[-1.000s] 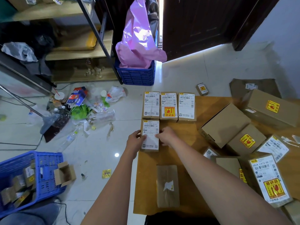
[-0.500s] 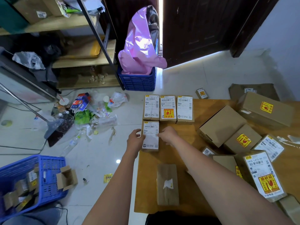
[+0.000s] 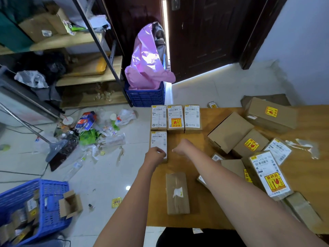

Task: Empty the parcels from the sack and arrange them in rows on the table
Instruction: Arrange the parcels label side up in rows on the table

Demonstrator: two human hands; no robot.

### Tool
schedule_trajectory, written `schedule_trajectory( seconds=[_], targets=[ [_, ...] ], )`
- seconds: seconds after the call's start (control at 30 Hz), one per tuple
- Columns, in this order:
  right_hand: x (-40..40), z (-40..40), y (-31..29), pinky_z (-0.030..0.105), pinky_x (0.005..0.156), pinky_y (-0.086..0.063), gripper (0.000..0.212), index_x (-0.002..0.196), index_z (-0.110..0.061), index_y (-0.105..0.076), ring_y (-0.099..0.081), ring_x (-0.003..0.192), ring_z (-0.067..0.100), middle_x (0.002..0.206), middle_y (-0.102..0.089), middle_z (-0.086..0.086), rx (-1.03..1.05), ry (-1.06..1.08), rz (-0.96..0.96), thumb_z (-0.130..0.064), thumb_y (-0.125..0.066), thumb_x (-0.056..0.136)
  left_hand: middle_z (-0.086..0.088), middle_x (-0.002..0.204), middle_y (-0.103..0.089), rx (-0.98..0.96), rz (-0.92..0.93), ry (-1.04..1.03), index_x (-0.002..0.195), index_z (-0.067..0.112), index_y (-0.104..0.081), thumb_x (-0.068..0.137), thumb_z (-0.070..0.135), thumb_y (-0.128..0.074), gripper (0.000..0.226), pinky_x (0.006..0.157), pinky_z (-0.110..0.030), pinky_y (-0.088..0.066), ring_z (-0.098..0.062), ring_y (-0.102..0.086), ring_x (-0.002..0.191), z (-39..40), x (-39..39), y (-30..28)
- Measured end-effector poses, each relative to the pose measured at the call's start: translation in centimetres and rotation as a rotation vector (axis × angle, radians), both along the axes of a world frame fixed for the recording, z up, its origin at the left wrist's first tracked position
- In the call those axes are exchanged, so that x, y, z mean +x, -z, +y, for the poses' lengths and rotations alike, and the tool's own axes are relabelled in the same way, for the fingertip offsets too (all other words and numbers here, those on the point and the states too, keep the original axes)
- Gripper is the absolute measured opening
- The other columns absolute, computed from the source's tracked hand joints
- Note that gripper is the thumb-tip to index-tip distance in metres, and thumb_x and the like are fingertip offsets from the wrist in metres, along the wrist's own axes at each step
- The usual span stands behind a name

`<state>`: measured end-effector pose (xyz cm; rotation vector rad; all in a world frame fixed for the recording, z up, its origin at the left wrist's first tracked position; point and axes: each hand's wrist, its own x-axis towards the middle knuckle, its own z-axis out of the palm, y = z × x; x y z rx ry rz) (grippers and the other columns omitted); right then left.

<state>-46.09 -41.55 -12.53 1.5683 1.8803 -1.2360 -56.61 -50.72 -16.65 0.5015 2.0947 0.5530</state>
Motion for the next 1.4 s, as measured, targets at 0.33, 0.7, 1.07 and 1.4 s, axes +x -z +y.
schedule_trajectory(
  seconds=[0.33,0.7,1.07,1.4],
  targets=[
    [1.8,-3.5,-1.8,0.034,0.100,-0.042,0.044,0.144,0.005,-0.039,-0.050,0.128,0.032,0.151,-0.038,0.018,-0.190,-0.194,-0.199,-0.018,-0.031,0.107,-0.014,0.125,-0.058,-0.395,-0.206,0.039,0.125,0.004,-0.051,0.093,0.020,-0.060,0.037,0.084,-0.045,-0.058,-0.031,-0.063,0.103,-3.0,2.7,0.4],
    [1.9,-4.2,2.3,0.039,0.103,-0.047,0.024,0.084,0.001,-0.056,-0.055,0.125,0.034,0.110,-0.060,0.022,-0.461,-0.243,-0.282,-0.006,-0.040,0.101,-0.014,0.136,-0.053,-0.440,-0.368,0.108,0.111,0.006,-0.050,0.093,0.032,-0.063,0.035,0.091,-0.045,-0.054,-0.037,-0.054,0.122,-3.0,4.2,-0.2],
    [2.6,1.7,0.1,0.027,0.076,-0.054,0.061,0.136,-0.005,-0.045,-0.052,0.063,0.016,0.092,-0.055,0.011,-0.398,0.178,-0.081,-0.047,-0.059,0.094,-0.009,0.116,-0.065,-0.203,-0.589,0.136,0.111,0.013,-0.056,0.076,0.040,-0.081,0.051,0.091,-0.040,-0.056,-0.024,-0.063,0.105,0.3,3.6,-2.2],
    [5.8,3.8,0.0,0.033,0.084,-0.050,0.079,0.128,-0.009,-0.052,-0.056,0.085,0.021,0.098,-0.057,0.011,-0.453,0.427,0.148,-0.075,-0.039,0.087,-0.016,0.124,-0.058,-0.002,-0.691,0.040,0.135,0.015,-0.044,0.080,0.031,-0.078,0.066,0.085,-0.039,-0.057,-0.031,-0.060,0.112,2.2,1.9,-3.6]
  ],
)
